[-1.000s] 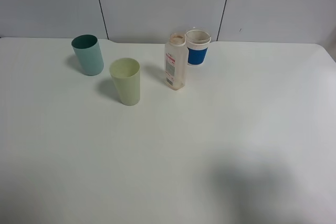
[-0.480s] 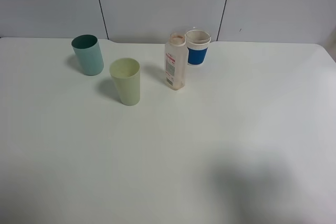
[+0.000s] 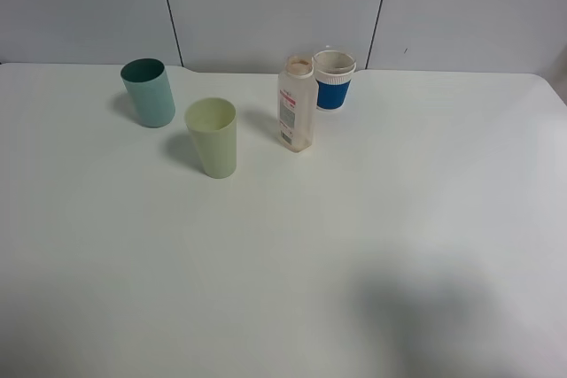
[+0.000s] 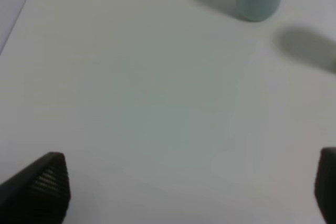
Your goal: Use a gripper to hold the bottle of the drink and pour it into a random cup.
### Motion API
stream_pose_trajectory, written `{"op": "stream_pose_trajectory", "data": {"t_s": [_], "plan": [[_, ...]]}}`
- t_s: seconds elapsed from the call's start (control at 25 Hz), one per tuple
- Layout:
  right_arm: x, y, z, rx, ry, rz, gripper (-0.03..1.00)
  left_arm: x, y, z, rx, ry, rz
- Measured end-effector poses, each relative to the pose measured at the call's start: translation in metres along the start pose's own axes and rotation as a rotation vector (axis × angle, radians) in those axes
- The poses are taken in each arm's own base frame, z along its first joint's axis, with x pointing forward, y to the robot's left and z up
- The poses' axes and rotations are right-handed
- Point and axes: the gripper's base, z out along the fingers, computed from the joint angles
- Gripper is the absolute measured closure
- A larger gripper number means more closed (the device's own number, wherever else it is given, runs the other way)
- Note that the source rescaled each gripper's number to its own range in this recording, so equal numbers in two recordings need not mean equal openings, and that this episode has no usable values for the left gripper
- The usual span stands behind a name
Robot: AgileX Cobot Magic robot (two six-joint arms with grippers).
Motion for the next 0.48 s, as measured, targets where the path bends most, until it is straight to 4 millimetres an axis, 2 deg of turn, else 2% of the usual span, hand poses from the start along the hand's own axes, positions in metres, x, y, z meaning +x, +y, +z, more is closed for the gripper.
{"op": "stream_pose_trajectory", "data": {"t_s": [0.48], "plan": [[0.0, 0.0, 0.0, 0.0, 0.0, 0.0, -0.03, 0.0, 0.0, 0.0, 0.0, 0.0, 0.0]]}}
